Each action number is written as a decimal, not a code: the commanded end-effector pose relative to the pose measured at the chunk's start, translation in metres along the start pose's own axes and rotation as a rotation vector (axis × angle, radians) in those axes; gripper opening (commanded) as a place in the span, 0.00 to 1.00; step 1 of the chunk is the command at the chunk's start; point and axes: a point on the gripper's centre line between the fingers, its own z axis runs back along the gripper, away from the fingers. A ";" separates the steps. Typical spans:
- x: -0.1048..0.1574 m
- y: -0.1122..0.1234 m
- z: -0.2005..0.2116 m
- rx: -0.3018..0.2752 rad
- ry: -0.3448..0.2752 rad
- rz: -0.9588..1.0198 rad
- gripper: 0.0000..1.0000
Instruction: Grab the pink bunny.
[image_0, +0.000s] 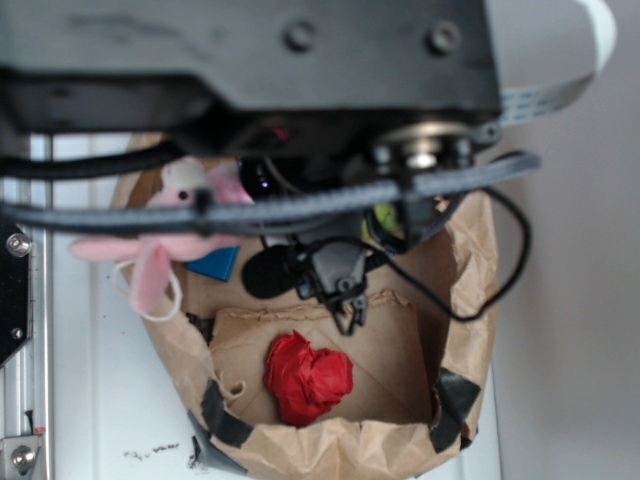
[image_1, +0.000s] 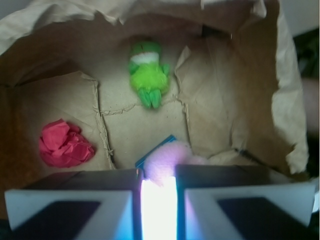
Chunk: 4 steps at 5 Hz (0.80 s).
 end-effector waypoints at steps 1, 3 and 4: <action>0.006 0.004 0.019 -0.130 -0.104 0.064 0.00; -0.003 0.009 0.021 -0.164 -0.117 0.032 0.00; -0.005 0.009 0.015 -0.109 -0.179 0.012 0.00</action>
